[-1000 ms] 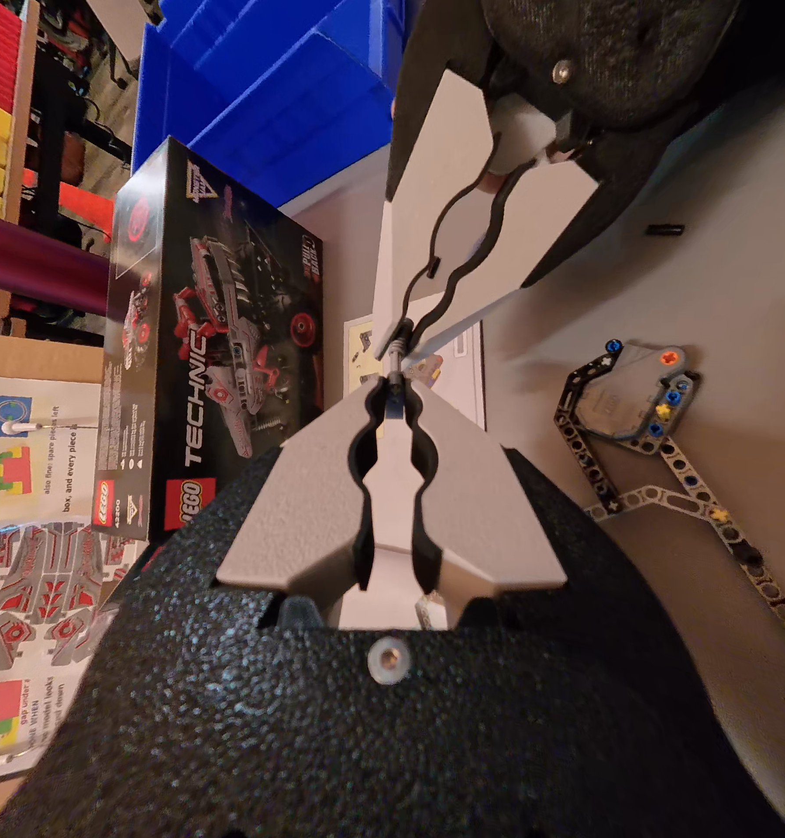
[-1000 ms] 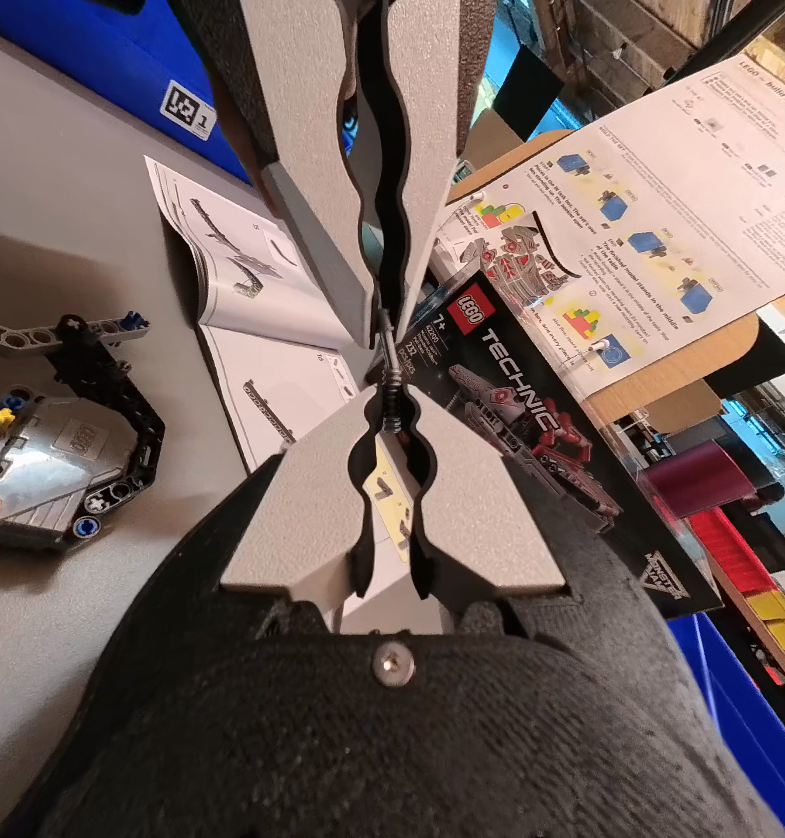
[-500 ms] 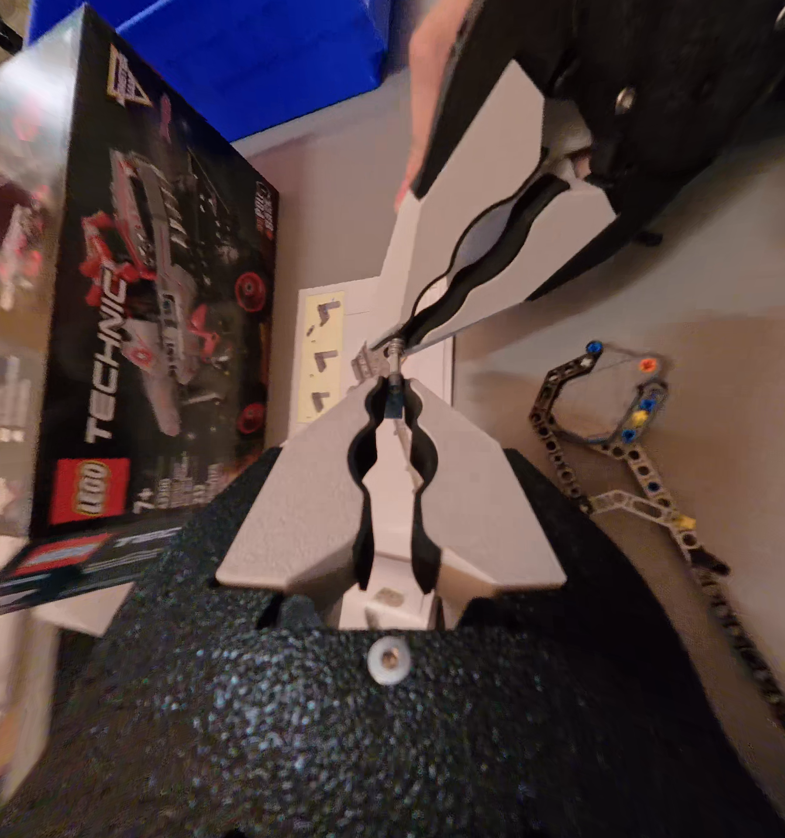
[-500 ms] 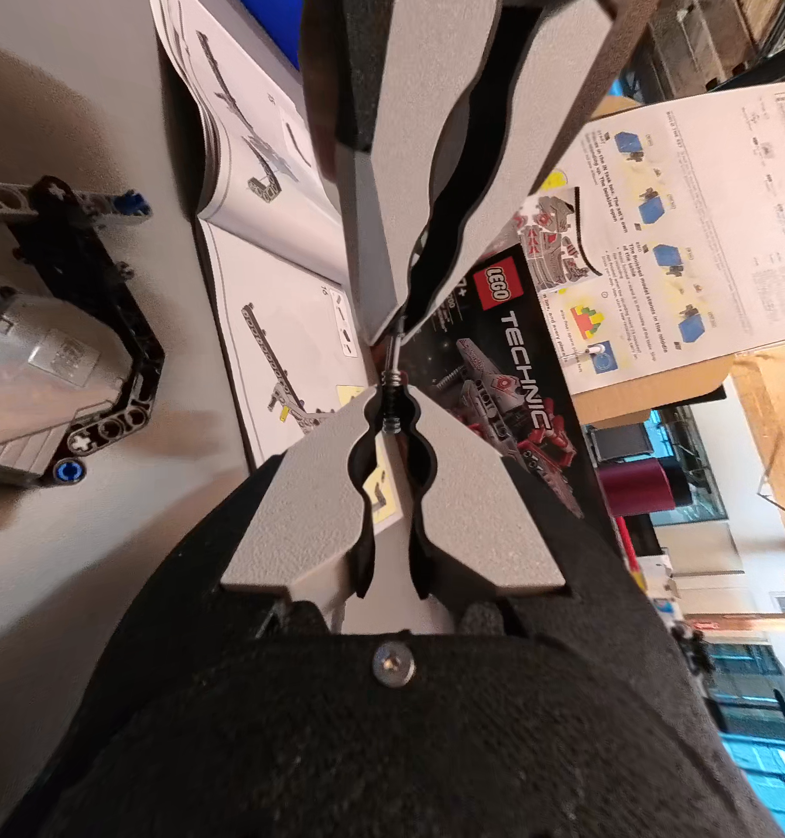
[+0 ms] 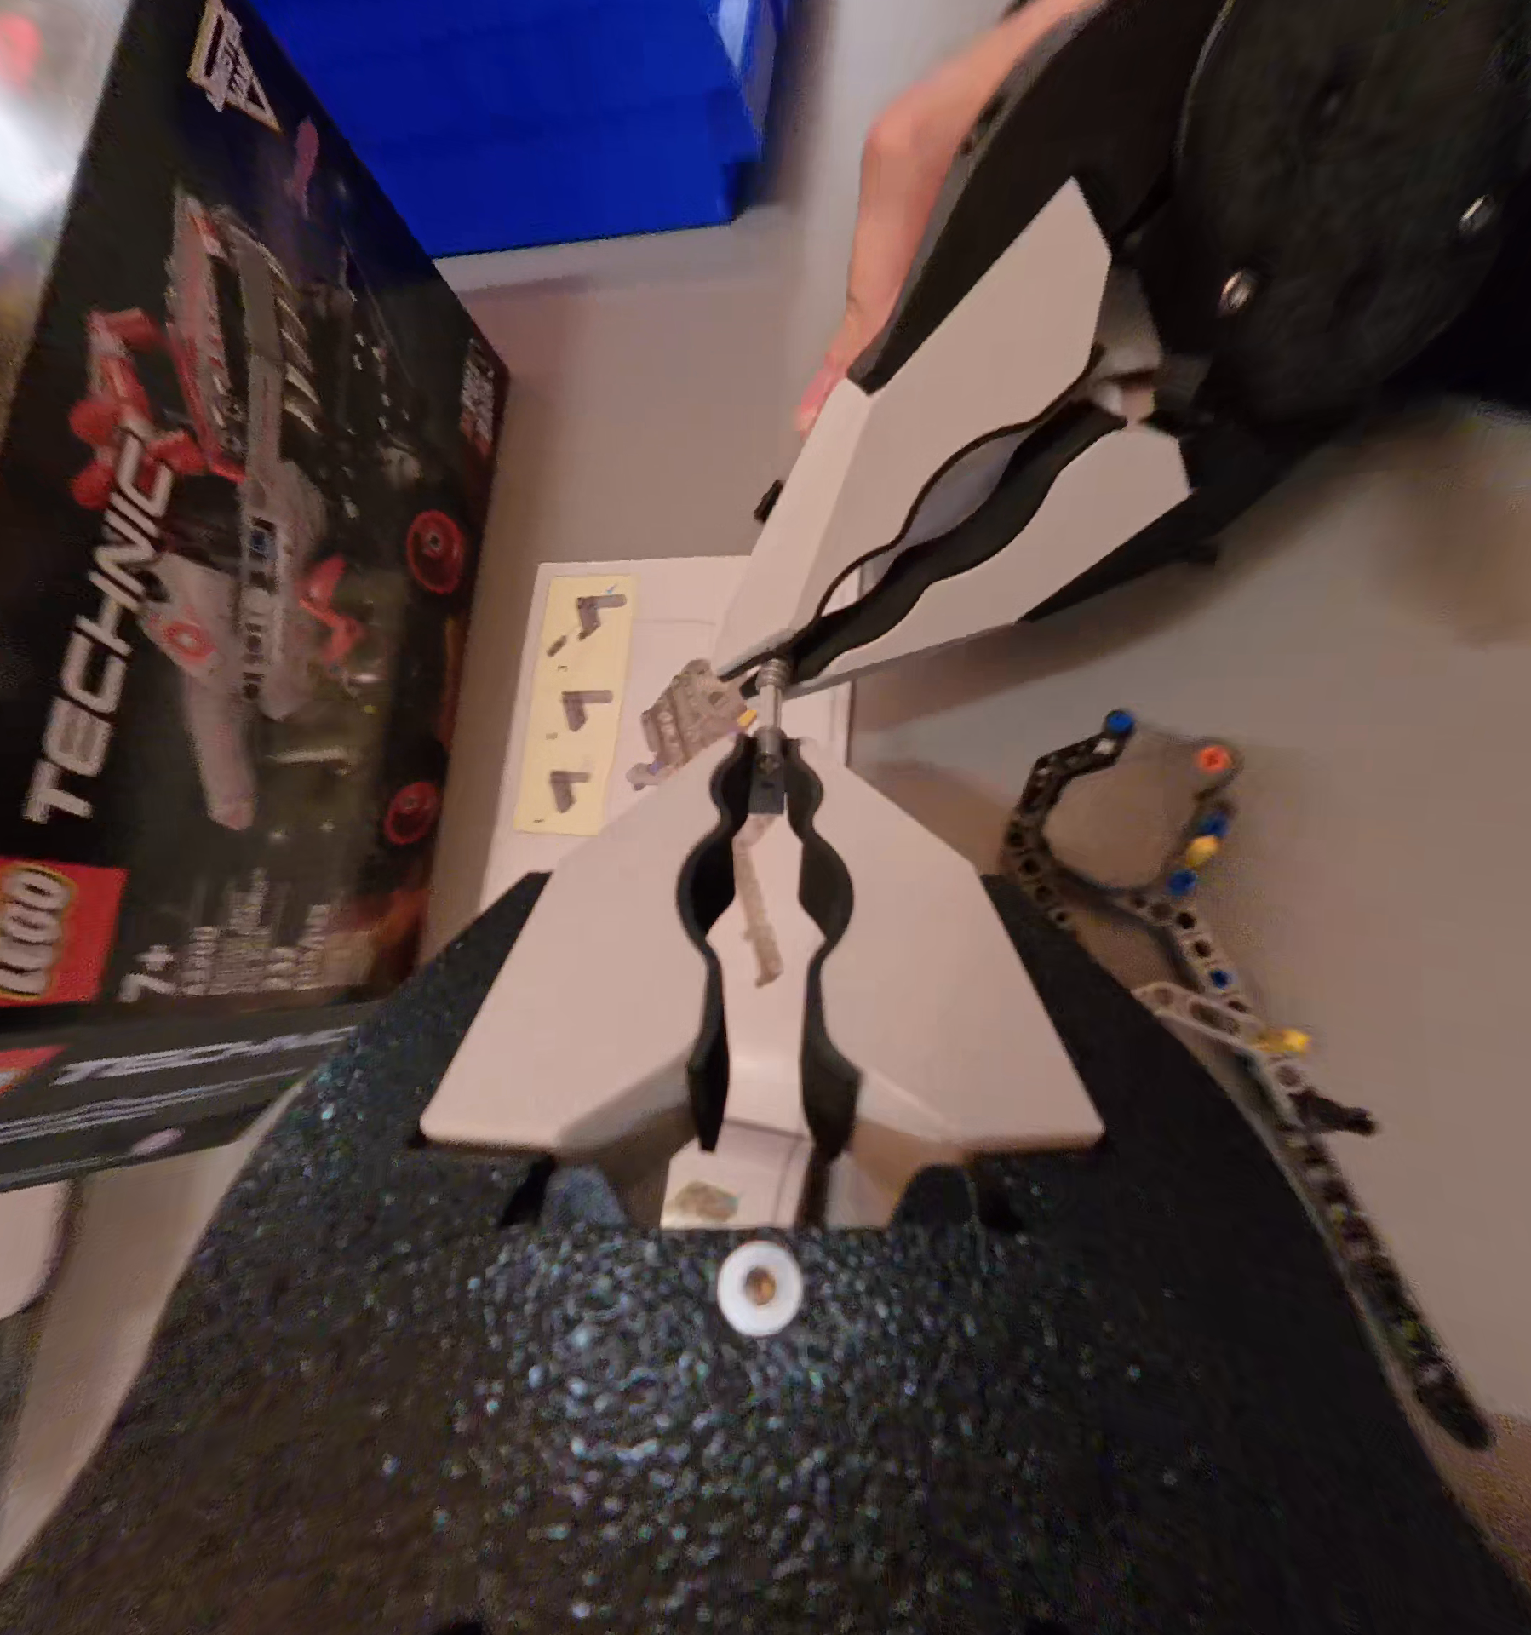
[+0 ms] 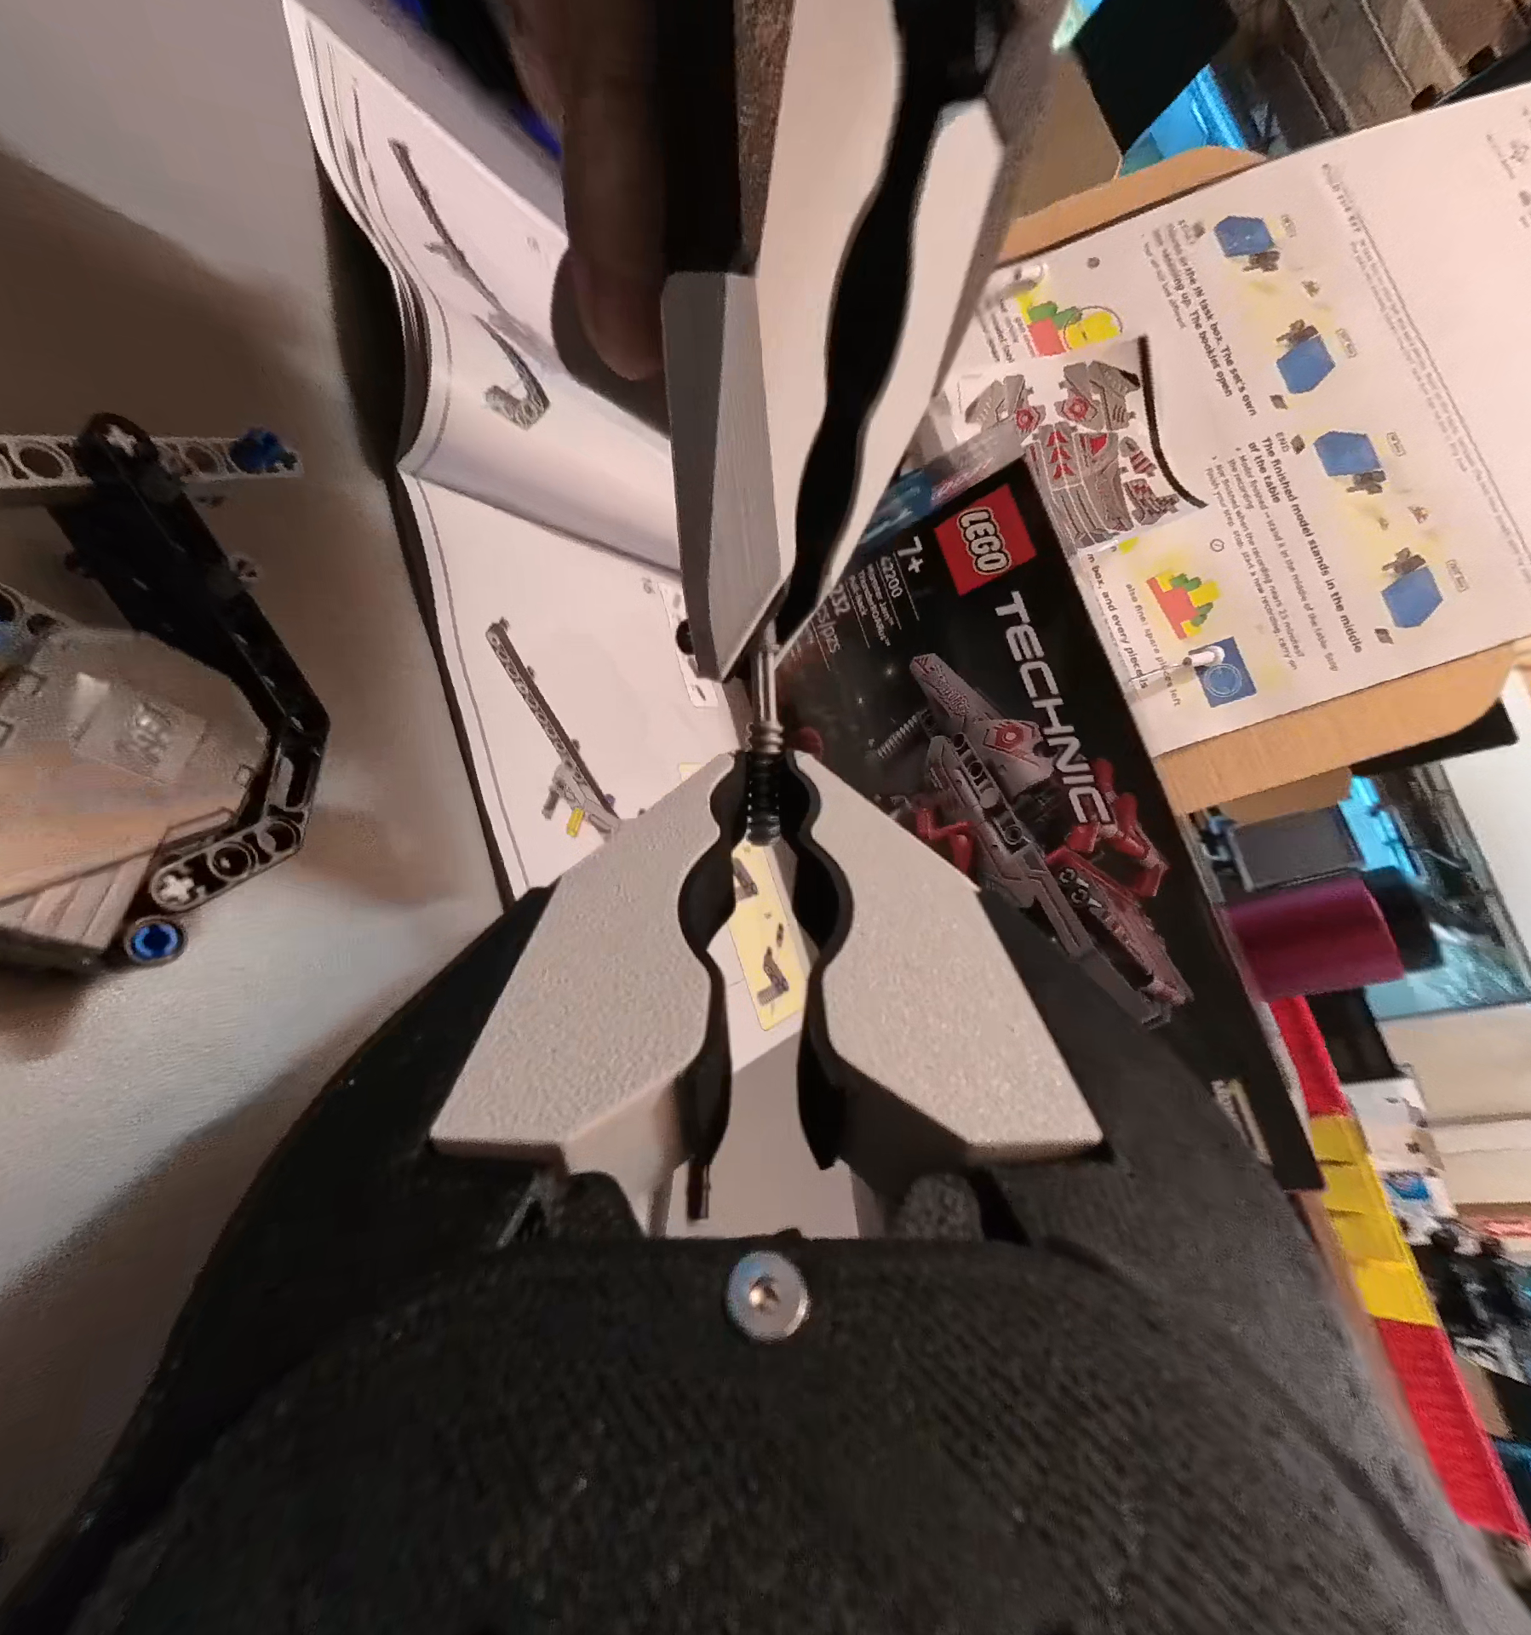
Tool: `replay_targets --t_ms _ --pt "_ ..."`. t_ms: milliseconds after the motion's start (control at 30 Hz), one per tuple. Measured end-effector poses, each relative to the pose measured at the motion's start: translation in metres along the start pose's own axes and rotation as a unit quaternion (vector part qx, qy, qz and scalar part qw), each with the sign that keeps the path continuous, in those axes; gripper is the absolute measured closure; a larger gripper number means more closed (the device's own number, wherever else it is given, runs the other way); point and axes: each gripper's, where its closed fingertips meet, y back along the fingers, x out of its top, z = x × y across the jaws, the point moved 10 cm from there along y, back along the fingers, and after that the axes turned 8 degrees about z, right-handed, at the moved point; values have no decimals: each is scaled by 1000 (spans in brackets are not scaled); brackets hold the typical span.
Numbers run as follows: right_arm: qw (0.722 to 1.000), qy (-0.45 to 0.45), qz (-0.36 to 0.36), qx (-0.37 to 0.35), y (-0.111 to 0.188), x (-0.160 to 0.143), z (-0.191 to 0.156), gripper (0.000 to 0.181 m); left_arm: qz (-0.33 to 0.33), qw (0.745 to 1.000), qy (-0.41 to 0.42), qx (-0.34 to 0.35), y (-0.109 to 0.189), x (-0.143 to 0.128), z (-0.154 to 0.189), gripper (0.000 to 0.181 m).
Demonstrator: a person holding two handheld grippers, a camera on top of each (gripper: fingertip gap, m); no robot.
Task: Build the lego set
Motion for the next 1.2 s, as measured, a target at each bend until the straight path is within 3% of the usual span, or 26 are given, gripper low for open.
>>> replay_targets --t_ms 133,433,633,800,1000,1200 --pt "1000 12 -28 -4 -4 0 -3 176 -36 998 -48 37 -5 3 6 176" --pt "999 -21 -6 29 -3 -1 -4 177 16 987 144 -67 -4 -13 -8 177" --pt "999 -21 -14 27 -4 -1 -4 176 -11 1000 -8 -12 -7 -5 1 176" --pt "999 -3 -43 15 -5 0 -4 176 -76 987 -121 68 -13 5 13 177" --pt "992 71 -104 -18 -10 5 -6 177 -113 984 -92 107 -19 10 17 176" --pt "984 129 -125 9 -12 6 -14 177 -86 995 -21 38 -19 -3 8 177"
